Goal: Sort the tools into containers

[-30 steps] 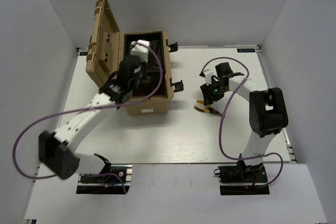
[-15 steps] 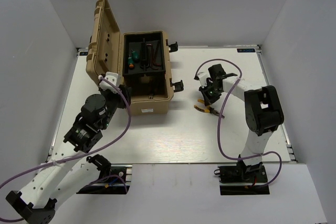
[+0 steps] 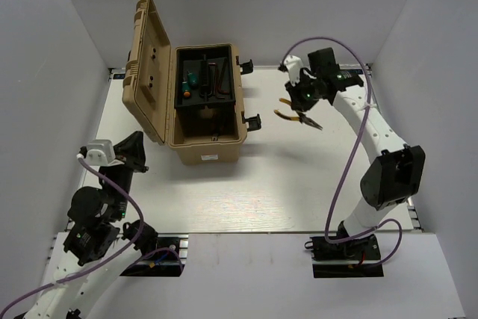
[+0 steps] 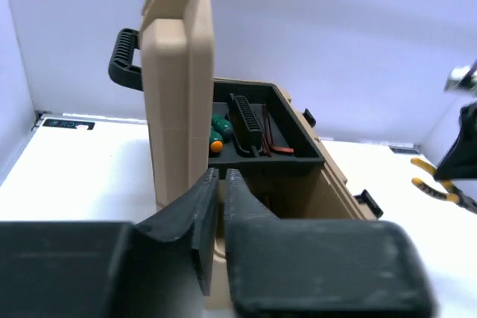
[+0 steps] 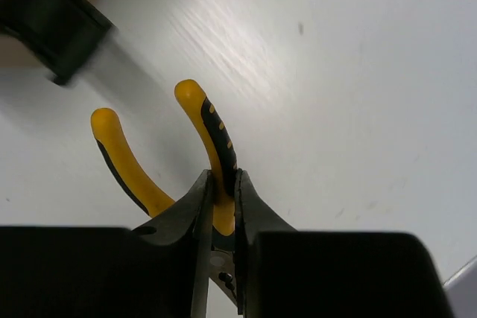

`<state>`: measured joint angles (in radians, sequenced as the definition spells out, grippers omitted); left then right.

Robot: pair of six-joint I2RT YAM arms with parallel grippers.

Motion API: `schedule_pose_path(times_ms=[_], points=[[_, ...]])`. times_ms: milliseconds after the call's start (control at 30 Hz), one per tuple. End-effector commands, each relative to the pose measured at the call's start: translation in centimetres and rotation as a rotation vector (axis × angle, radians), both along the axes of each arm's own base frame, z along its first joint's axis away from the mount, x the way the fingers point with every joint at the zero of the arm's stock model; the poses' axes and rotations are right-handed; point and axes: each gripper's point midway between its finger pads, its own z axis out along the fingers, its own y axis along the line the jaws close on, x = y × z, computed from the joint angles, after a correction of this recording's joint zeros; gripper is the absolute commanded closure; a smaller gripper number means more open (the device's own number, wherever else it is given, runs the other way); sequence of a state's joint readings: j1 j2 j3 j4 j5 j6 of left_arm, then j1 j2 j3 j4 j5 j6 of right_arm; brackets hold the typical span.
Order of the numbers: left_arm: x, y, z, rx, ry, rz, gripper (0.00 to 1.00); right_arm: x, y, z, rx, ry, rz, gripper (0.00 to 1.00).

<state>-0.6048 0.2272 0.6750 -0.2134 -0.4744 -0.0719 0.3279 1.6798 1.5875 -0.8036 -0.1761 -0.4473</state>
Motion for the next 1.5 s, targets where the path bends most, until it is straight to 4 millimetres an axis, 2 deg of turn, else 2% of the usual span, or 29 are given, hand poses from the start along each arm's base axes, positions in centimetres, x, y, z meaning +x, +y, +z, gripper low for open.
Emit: schedule_pose_path(times_ms=[0, 33, 67, 100, 133, 167, 233, 300, 333, 367, 433, 467, 567, 667, 767, 800, 933, 1000, 1033, 1067, 1133, 1167, 1233, 1267, 1333, 1367, 1400, 1433, 1467], points=[[1.0, 0.5, -1.2, 0.004, 0.050, 0.058, 0.79, -2.2, 6.6, 3.4, 0.145, -0.002, 0.263, 1.00], [1.1, 0.6, -1.3, 0.011, 0.064, 0.069, 0.74, -1.5, 8.2, 5.8, 0.191, -0.057, 0.299, 1.00], [1.3, 0.5, -1.6, 0.007, 0.076, 0.076, 0.66, -1.4, 9.8, 5.1, 0.208, -0.034, 0.322, 1.00], [1.3, 0.7, -1.6, 0.006, 0.077, 0.085, 0.61, -1.0, 11.5, 6.0, 0.242, -0.066, 0.345, 1.00], [1.4, 1.2, -1.9, 0.007, 0.088, 0.111, 0.56, -0.5, 12.8, 8.2, 0.287, -0.110, 0.356, 1.00], [1.4, 1.5, -1.9, -0.007, 0.092, 0.128, 0.48, -0.4, 14.1, 8.0, 0.300, -0.106, 0.373, 1.00], [1.2, 2.7, -2.4, -0.022, 0.112, 0.192, 0.44, -0.2, 16.7, 9.9, 0.355, -0.162, 0.398, 1.00], [1.2, 3.4, -2.7, -0.035, 0.133, 0.238, 0.41, 0.2, 18.4, 11.4, 0.391, -0.218, 0.428, 1.00], [1.0, 4.2, -2.6, -0.057, 0.137, 0.275, 0.41, -0.1, 19.8, 11.4, 0.412, -0.212, 0.444, 1.00], [1.2, 4.3, -2.9, -0.057, 0.151, 0.290, 0.41, 0.1, 20.9, 13.0, 0.447, -0.238, 0.472, 1.00], [1.2, 4.5, -3.4, -0.054, 0.169, 0.311, 0.40, -0.2, 22.6, 12.8, 0.470, -0.218, 0.493, 1.00], [1.1, 4.8, -3.0, -0.062, 0.163, 0.323, 0.40, -0.5, 23.5, 14.1, 0.497, -0.240, 0.524, 1.00], [1.0, 5.2, -3.3, -0.059, 0.172, 0.348, 0.40, -1.9, 25.7, 14.5, 0.527, -0.237, 0.597, 1.00], [1.1, 5.7, -3.7, -0.059, 0.188, 0.383, 0.38, -2.7, 27.3, 13.8, 0.534, -0.218, 0.633, 1.00], [1.1, 6.7, -4.5, -0.087, 0.224, 0.471, 0.23, -3.6, 28.9, 12.0, 0.553, -0.163, 0.659, 1.00], [1.4, 6.6, -5.5, -0.075, 0.272, 0.494, 0.21, -3.8, 29.1, 10.9, 0.552, -0.130, 0.661, 1.00], [2.2, 6.9, -6.8, -0.066, 0.331, 0.567, 0.12, -4.6, 31.1, 8.7, 0.538, -0.098, 0.668, 1.00], [2.3, 6.7, -7.1, -0.071, 0.341, 0.568, 0.10, -4.4, 31.5, 6.8, 0.501, -0.086, 0.652, 1.00], [2.4, 6.8, -7.2, -0.062, 0.347, 0.580, 0.10, -4.2, 31.3, 6.0, 0.475, -0.085, 0.631, 0.95], [2.4, 6.8, -7.2, -0.071, 0.346, 0.580, 0.18, -4.2, 31.2, 5.1, 0.459, -0.074, 0.623, 0.82], [2.4, 6.8, -6.5, -0.104, 0.318, 0.574, 0.31, -4.1, 30.7, 4.9, 0.442, -0.070, 0.613, 0.64], [2.3, 6.8, -6.3, -0.109, 0.308, 0.572, 0.43, -4.2, 30.2, 5.4, 0.440, -0.076, 0.609, 0.48], [2.1, 7.0, -5.6, -0.138, 0.274, 0.566, 0.51, -4.5, 29.5, 5.2, 0.423, -0.065, 0.603, 0.39], [2.1, 7.2, -5.6, -0.139, 0.273, 0.575, 0.61, -4.8, 28.9, 6.8, 0.431, -0.095, 0.606, 0.39], [1.4, 7.8, -4.4, -0.188, 0.225, 0.580, 0.73, -5.2, 28.3, 7.4, 0.429, -0.091, 0.602, 0.38], [1.3, 7.9, -4.0, -0.206, 0.210, 0.577, 0.81, -5.9, 27.7, 9.1, 0.444, -0.112, 0.605, 0.41], [0.9, 8.4, -3.7, -0.227, 0.193, 0.593, 0.93, -6.2, 27.3, 9.3, 0.441, -0.103, 0.602, 0.55], [0.4, 9.0, -3.0, -0.258, 0.162, 0.612, 1.00, -6.8, 26.4, 11.1, 0.456, -0.127, 0.596, 0.82], [0.1, 9.2, -2.6, -0.282, 0.146, 0.615, 1.00, -6.9, 25.9, 11.4, 0.453, -0.124, 0.587, 0.82]])
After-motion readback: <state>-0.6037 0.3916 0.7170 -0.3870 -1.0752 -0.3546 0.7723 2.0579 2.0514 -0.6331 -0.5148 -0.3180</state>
